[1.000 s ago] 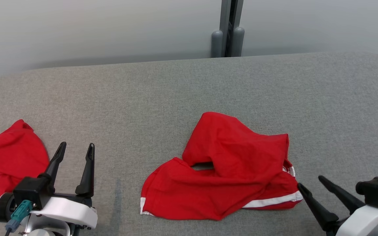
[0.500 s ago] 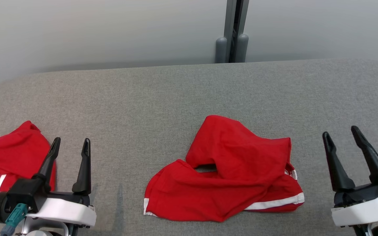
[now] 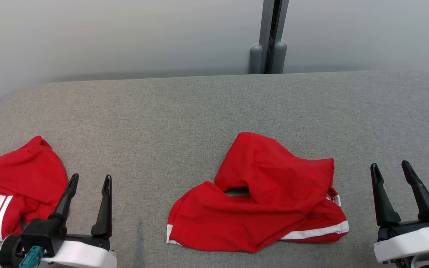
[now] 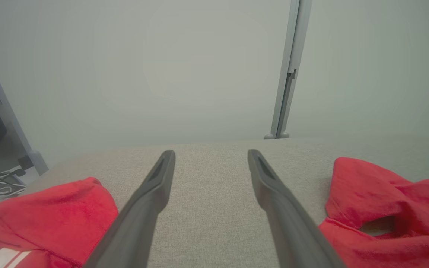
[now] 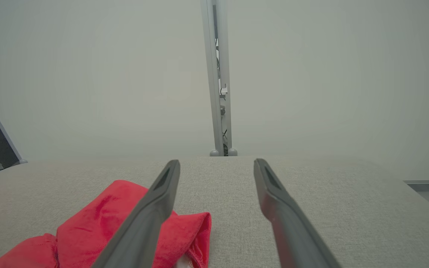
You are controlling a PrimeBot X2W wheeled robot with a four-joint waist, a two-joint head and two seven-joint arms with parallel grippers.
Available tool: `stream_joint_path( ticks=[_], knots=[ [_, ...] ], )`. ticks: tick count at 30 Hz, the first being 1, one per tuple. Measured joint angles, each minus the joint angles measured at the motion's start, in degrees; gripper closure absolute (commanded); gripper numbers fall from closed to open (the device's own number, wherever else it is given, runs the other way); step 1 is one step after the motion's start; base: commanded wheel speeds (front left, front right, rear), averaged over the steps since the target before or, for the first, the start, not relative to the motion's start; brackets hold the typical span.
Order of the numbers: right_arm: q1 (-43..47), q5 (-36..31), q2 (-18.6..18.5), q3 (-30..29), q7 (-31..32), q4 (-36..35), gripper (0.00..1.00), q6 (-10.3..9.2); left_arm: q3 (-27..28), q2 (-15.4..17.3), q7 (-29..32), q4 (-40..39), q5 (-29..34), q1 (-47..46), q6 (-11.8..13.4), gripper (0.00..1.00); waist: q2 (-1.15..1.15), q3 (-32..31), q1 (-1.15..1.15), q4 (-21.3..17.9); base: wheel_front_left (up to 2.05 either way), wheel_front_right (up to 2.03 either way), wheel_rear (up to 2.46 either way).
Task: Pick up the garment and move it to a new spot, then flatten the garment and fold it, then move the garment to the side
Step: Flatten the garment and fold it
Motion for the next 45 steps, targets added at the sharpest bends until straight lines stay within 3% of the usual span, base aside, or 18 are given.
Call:
stream_joint_path(
  ticks=[12,22,34,35,36,37,45],
  knots=[
    [-1.2,0.1,-0.1,0.8,-0.1,1.7,0.00,0.00,-3.1,1.8,3.6,0.1,0.3,-1.3,-2.4,0.00,0.00,1.1,0.00,0.2,0.00,0.00,0.00],
    [-2.0,-0.1,0.1,1.6,0.1,1.9,0.00,0.00,-14.0,2.6,14.5,1.7,-1.1,-1.3,-11.4,0.00,0.00,2.9,0.00,-0.6,0.00,0.00,0.00],
    [-3.3,-0.5,0.1,2.6,-0.3,2.9,0.00,0.00,-17.9,3.3,18.8,9.7,-2.7,-3.3,-14.2,0.00,0.00,5.1,0.00,-2.4,0.00,0.00,0.00],
    [-3.4,-0.5,0.1,2.4,-0.4,2.9,0.00,0.00,-18.2,3.3,18.8,9.8,-2.7,-3.5,-14.5,0.07,0.00,5.3,0.00,-2.5,0.00,0.00,0.00],
    [-3.5,-0.5,0.1,2.3,-0.4,3.0,0.00,0.00,-18.7,3.4,18.8,9.9,-2.9,-3.7,-14.8,0.80,0.00,5.4,0.00,-2.6,0.00,0.00,0.00],
    [-3.5,-0.5,0.1,2.3,-0.4,3.0,0.00,0.00,-18.7,3.4,18.8,9.9,-2.9,-3.7,-14.8,1.00,0.00,5.4,0.00,-2.6,0.00,0.00,0.00],
    [-3.5,-1.1,0.3,1.0,-0.7,3.2,0.00,0.00,-22.1,6.5,20.6,4.9,-4.3,-5.1,-15.9,1.00,0.00,5.4,0.00,-2.0,0.00,0.00,0.00]
  ],
)
